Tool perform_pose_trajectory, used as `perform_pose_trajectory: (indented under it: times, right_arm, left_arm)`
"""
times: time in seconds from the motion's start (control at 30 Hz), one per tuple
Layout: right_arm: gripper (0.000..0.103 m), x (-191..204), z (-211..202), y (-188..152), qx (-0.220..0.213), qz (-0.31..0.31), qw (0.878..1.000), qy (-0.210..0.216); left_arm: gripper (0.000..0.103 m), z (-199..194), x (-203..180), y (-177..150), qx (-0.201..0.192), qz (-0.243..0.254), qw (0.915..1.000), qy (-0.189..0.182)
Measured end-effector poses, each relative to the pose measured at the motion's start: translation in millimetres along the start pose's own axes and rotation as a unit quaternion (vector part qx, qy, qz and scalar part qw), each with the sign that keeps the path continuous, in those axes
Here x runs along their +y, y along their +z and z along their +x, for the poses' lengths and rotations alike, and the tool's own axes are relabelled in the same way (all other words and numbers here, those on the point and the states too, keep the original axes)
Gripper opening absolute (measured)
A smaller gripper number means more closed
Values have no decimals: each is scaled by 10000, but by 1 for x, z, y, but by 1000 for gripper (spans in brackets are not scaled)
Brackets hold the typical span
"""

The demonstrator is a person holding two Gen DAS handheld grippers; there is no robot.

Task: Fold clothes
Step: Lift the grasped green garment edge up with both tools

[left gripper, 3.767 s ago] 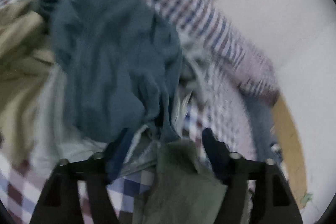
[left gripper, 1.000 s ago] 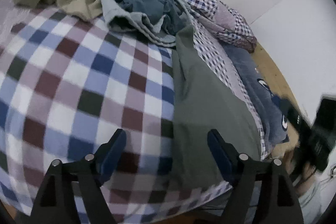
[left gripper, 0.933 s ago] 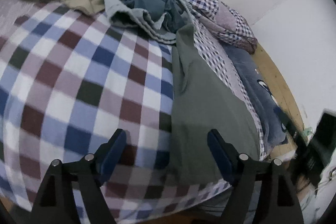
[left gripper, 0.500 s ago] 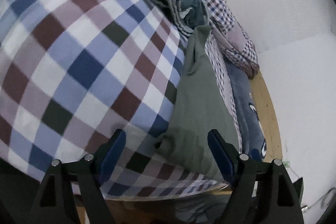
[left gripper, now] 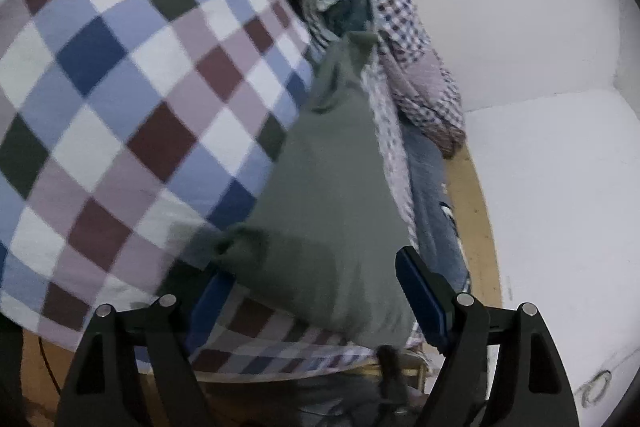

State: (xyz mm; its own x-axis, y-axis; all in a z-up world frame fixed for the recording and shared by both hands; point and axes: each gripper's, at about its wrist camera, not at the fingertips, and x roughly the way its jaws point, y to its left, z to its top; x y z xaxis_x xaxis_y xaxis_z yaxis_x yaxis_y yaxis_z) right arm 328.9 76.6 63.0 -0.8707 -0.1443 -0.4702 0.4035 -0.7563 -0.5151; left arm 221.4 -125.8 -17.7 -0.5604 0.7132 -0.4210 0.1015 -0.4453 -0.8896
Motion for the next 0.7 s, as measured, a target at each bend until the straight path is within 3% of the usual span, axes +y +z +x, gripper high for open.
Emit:
perform_pose_trajectory:
  times: [0.2,0.3,0.4,0.57,0.7]
  right_arm:
    - [89,32,10,-1,-77,-645,9979,67]
    - [89,46,12,1,-179,-906,9957,32]
    - [89,55,15,4,-239,-1023,9945,21]
    - [89,74,22,7,-304,-1273,9914,-41]
    - [89,88,27,9,-417,-1550,9869,-152]
  left_arm:
    - [83,-1,4,7,85,6,9992,-385]
    - [77,-2,5,10,81,-36,9986,-515]
    - [60,-4,8,11,80,-75,9985,-536]
    - [19,-7,12,13,79,-140,9982,-571]
    - [6,-10,15,15,79,-181,9979,-613]
